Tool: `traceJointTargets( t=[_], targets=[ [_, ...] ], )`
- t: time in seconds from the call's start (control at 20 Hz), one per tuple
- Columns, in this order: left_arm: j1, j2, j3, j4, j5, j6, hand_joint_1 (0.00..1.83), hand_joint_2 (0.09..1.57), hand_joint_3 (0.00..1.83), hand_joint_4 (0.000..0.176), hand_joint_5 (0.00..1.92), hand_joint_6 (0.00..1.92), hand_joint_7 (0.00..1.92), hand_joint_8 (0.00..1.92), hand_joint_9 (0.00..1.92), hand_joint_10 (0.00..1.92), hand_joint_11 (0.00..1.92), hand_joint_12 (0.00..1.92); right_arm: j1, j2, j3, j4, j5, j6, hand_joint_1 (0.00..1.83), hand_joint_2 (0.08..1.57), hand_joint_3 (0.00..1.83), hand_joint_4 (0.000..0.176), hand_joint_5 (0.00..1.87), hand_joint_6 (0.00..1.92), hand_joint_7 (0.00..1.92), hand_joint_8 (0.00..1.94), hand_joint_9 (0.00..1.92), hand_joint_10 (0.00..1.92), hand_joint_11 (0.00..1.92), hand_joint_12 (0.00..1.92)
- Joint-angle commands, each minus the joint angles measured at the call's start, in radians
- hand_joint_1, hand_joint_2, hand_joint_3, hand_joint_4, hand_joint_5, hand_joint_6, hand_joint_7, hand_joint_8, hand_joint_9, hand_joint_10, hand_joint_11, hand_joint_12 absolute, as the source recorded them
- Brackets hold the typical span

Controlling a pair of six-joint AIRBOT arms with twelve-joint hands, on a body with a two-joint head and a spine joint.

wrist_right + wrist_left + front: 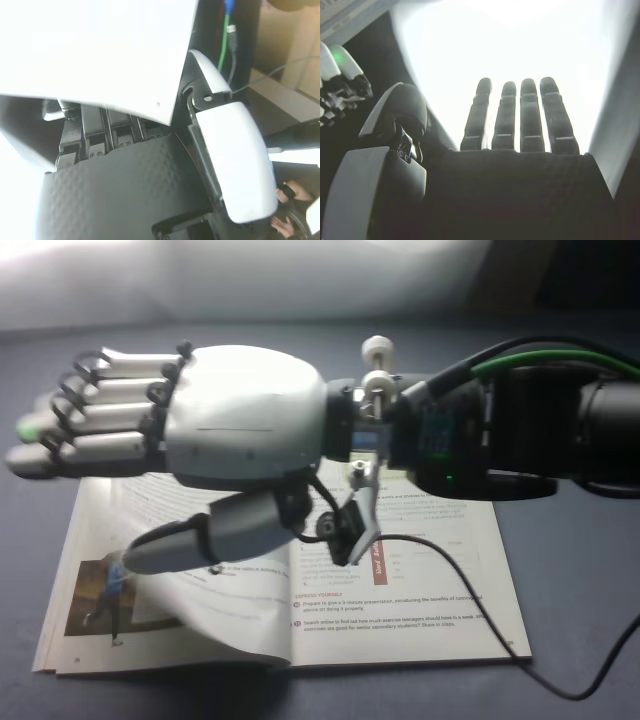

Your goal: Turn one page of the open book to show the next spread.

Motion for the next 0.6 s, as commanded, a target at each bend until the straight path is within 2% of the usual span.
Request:
traceJointTargets(
  t=[0.0, 0.15, 0.25, 0.3, 0.35, 0.4, 0.45, 0.5, 0.55],
  targets=[
    [-0.005, 0.010, 0.001, -0.023, -0.125, -0.001, 0.00, 1.37, 0.00, 0.000, 0.25, 0.01, 0.14, 0.00, 0.10, 0.02, 0.00, 0.63, 0.013, -0.008, -0.005, 0.055, 0.093, -0.012, 0.00, 1.27, 0.00, 0.000, 0.00, 0.00, 0.00, 0.00, 0.00, 0.00, 0.00, 0.01],
    [-0.005, 0.007, 0.001, -0.020, -0.123, -0.001, 0.00, 1.37, 0.00, 0.000, 0.26, 0.01, 0.15, 0.01, 0.10, 0.02, 0.00, 0.63, 0.021, -0.017, -0.006, 0.081, 0.093, -0.023, 0.00, 1.24, 0.00, 0.000, 0.00, 0.00, 0.00, 0.00, 0.00, 0.00, 0.00, 0.00],
    [-0.005, 0.002, 0.002, -0.014, -0.126, -0.001, 0.00, 1.36, 0.00, 0.007, 0.26, 0.01, 0.16, 0.01, 0.11, 0.01, 0.00, 0.59, 0.029, -0.017, -0.006, 0.103, 0.117, -0.024, 0.00, 1.24, 0.00, 0.000, 0.00, 0.00, 0.00, 0.00, 0.00, 0.00, 0.00, 0.00],
    [-0.005, 0.002, 0.001, -0.011, -0.128, -0.001, 0.00, 1.34, 0.00, 0.026, 0.27, 0.00, 0.15, 0.00, 0.12, 0.01, 0.00, 0.68, 0.032, -0.008, -0.007, 0.112, 0.140, -0.025, 0.00, 1.21, 0.00, 0.000, 0.00, 0.00, 0.00, 0.00, 0.00, 0.00, 0.00, 0.00],
    [-0.005, 0.003, 0.000, -0.009, -0.128, -0.001, 0.00, 1.33, 0.00, 0.074, 0.19, 0.01, 0.07, 0.00, 0.03, 0.00, 0.00, 0.39, 0.032, 0.009, -0.012, 0.114, 0.148, -0.025, 0.00, 1.22, 0.00, 0.000, 0.00, 0.00, 0.00, 0.00, 0.00, 0.00, 0.00, 0.00],
    [-0.005, 0.004, -0.002, -0.007, -0.130, -0.001, 0.19, 1.41, 0.00, 0.071, 0.12, 0.00, 0.03, 0.00, 0.00, 0.00, 0.00, 0.01, 0.031, 0.024, -0.017, 0.116, 0.151, -0.025, 0.00, 1.23, 0.00, 0.000, 0.00, 0.00, 0.00, 0.00, 0.00, 0.00, 0.00, 0.00],
    [-0.005, 0.004, -0.006, -0.004, -0.134, -0.001, 0.35, 1.44, 0.01, 0.000, 0.15, 0.01, 0.06, 0.01, 0.00, 0.00, 0.00, 0.00, 0.026, 0.056, -0.031, 0.116, 0.151, -0.024, 0.00, 1.23, 0.00, 0.000, 0.00, 0.00, 0.00, 0.00, 0.00, 0.00, 0.00, 0.00],
    [-0.005, 0.005, -0.010, 0.001, -0.136, -0.001, 0.10, 1.32, 0.00, 0.024, 0.12, 0.00, 0.08, 0.00, 0.07, 0.01, 0.06, 0.04, 0.014, 0.085, -0.048, 0.114, 0.148, -0.024, 0.00, 1.23, 0.00, 0.000, 0.00, 0.00, 0.00, 0.00, 0.00, 0.00, 0.00, 0.00],
    [-0.005, 0.005, -0.012, 0.008, -0.136, -0.001, 0.02, 1.45, 0.00, 0.099, 0.12, 0.00, 0.09, 0.00, 0.06, 0.00, 0.01, 0.15, 0.003, 0.115, -0.064, 0.109, 0.142, -0.023, 0.00, 1.22, 0.00, 0.000, 0.00, 0.00, 0.00, 0.00, 0.00, 0.00, 0.00, 0.00]
  ],
)
